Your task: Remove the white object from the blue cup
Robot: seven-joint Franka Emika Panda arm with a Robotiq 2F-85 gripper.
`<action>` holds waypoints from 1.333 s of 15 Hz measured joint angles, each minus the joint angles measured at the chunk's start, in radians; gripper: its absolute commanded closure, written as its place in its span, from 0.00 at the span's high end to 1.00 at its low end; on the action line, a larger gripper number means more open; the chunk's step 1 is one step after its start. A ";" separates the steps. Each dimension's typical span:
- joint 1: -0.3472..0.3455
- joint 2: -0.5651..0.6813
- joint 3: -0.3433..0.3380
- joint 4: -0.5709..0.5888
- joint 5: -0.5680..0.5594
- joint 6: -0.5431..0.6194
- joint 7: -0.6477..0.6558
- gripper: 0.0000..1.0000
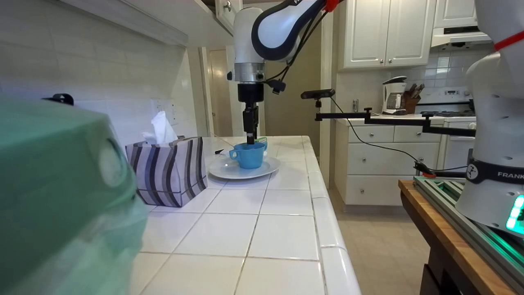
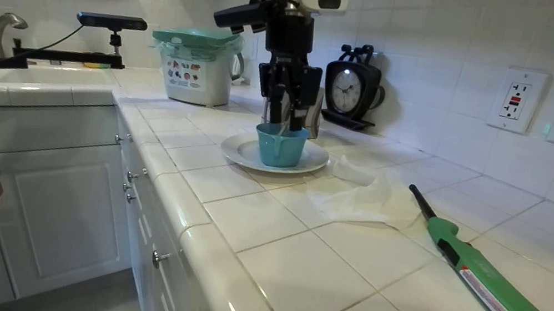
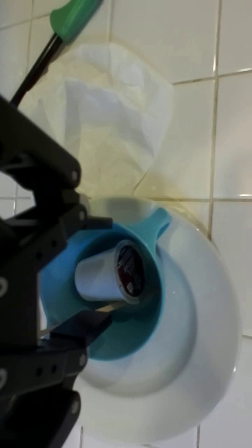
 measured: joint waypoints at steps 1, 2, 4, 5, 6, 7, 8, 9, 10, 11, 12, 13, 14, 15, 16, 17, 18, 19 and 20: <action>0.000 0.004 0.001 0.001 0.000 -0.004 0.000 0.57; 0.001 0.007 0.002 0.002 0.000 -0.007 0.000 0.55; 0.001 0.014 0.006 0.005 0.000 -0.013 0.000 0.52; 0.001 0.016 0.008 0.005 0.000 -0.016 0.000 0.52; 0.001 0.017 0.010 0.005 0.000 -0.016 0.000 0.49; 0.001 0.018 0.012 0.006 0.000 -0.017 0.000 0.49; 0.002 0.020 0.013 0.006 0.000 -0.017 0.000 0.40; 0.002 0.023 0.014 0.007 0.000 -0.017 0.000 0.43; 0.002 0.027 0.015 0.010 0.000 -0.016 0.000 0.42; 0.002 0.032 0.015 0.014 0.000 -0.015 0.000 0.46; 0.002 0.039 0.015 0.020 0.000 -0.015 0.000 0.51; 0.002 0.047 0.015 0.026 0.000 -0.014 0.000 0.52; 0.002 0.056 0.015 0.033 0.000 -0.014 0.000 0.54; 0.002 0.064 0.015 0.038 0.000 -0.013 0.000 0.53; 0.002 0.073 0.015 0.044 0.000 -0.013 -0.001 0.52; 0.002 0.081 0.015 0.049 0.000 -0.012 -0.001 0.52; 0.002 0.088 0.015 0.055 0.000 -0.012 -0.001 0.50; 0.002 0.095 0.016 0.060 0.000 -0.012 -0.001 0.46; 0.002 0.099 0.018 0.063 0.000 -0.012 -0.001 0.37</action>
